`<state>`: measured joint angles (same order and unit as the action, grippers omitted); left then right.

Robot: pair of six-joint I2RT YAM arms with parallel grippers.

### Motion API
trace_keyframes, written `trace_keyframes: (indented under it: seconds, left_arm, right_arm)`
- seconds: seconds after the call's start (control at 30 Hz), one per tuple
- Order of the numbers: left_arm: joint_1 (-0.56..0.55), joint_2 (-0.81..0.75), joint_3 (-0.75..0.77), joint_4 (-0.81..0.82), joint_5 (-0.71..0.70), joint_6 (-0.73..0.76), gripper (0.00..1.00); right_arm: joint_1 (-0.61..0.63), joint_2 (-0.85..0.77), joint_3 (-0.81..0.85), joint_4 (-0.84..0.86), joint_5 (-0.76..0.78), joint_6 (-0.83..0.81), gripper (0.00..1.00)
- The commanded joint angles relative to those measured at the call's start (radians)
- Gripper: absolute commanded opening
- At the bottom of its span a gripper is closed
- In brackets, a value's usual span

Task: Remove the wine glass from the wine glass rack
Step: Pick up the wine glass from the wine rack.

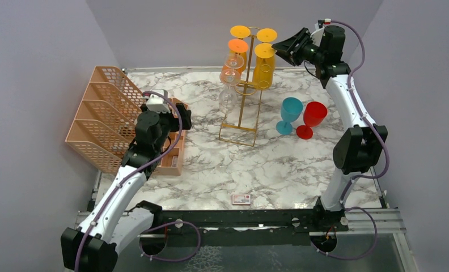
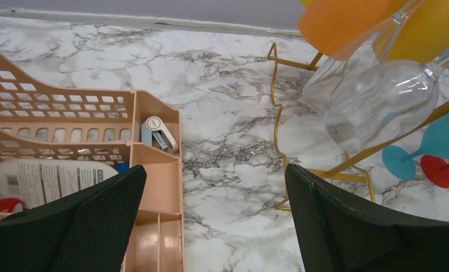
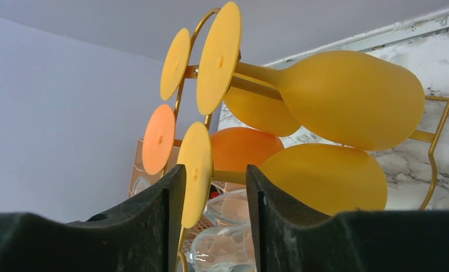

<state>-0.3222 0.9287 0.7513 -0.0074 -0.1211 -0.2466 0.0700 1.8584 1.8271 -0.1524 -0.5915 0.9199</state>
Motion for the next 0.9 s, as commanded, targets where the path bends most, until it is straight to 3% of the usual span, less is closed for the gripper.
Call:
trace_keyframes:
  seconds: [0.0,0.17,0.47,0.53,0.7,0.8,0.87]
  left_arm:
    - [0.003,-0.09,-0.06,0.02,-0.04,0.004,0.99]
    - [0.004,-0.091,-0.063,0.017,-0.068,-0.008,0.99]
    - [0.004,-0.051,-0.04,-0.025,-0.055,-0.029,0.99]
    - [0.003,-0.057,-0.057,-0.006,-0.041,-0.051,0.99]
    - [0.003,-0.048,-0.101,0.049,0.008,-0.107,0.99]
    - [0.004,-0.026,-0.081,0.047,0.03,-0.102,0.99]
    - [0.004,-0.004,-0.044,0.033,0.051,-0.061,0.99]
  right_arm:
    - [-0.002,0.026,0.061,-0.052,-0.038,-0.006,0.44]
    - [-0.001,0.039,0.071,-0.06,-0.061,-0.003,0.3]
    - [0.011,0.032,0.079,-0.073,-0.089,-0.006,0.29]
    - [0.014,0.029,0.084,-0.088,-0.079,-0.01,0.22]
    - [0.014,0.02,0.085,-0.104,-0.057,-0.009,0.21]
    - [0.014,0.02,0.091,-0.108,-0.063,-0.007,0.11]
    - [0.014,0.022,0.096,-0.11,-0.071,-0.002,0.1]
